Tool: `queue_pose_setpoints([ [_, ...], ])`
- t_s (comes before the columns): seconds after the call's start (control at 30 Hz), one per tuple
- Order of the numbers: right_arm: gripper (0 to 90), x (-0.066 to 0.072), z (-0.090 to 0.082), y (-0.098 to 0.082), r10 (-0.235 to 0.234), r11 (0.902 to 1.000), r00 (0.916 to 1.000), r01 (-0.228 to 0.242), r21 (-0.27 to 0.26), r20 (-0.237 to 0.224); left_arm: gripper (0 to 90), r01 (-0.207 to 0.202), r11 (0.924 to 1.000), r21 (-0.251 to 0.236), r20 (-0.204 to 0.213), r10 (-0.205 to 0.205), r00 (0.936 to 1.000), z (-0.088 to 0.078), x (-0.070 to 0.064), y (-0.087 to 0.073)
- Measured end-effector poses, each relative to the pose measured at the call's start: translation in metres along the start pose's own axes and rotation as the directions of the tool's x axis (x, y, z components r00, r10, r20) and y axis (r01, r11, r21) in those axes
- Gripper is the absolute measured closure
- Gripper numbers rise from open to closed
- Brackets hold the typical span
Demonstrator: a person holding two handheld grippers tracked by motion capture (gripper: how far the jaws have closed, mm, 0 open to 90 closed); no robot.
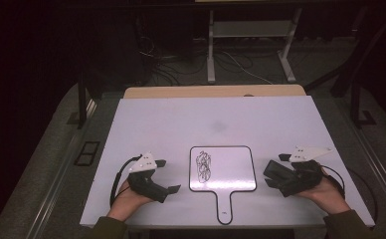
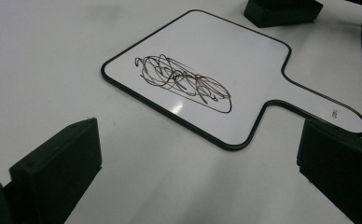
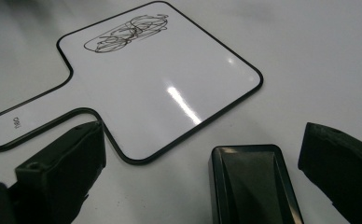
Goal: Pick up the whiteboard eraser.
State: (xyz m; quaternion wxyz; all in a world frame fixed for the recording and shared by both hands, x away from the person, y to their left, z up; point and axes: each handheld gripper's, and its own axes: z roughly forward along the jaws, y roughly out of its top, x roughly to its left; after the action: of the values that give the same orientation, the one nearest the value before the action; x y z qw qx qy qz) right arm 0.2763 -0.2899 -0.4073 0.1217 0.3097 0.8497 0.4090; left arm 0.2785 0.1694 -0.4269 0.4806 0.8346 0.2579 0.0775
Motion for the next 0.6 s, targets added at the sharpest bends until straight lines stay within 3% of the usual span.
queue_pose_setpoints([
  [0.23,3.1,-0.009,0.001,-0.002,-0.014,0.9987,0.9999,0.014,0.049,-0.006,0.0,0.001,1.0,0.003,-0.002,-0.001,1.0,0.0,0.0,-0.001],
  [0.6,4.9,-0.019,0.001,-0.008,0.01,0.99,0.9999,-0.011,0.141,0.007,0.0,-0.001,1.0,0.006,-0.002,0.001,1.0,0.0,0.0,-0.001],
])
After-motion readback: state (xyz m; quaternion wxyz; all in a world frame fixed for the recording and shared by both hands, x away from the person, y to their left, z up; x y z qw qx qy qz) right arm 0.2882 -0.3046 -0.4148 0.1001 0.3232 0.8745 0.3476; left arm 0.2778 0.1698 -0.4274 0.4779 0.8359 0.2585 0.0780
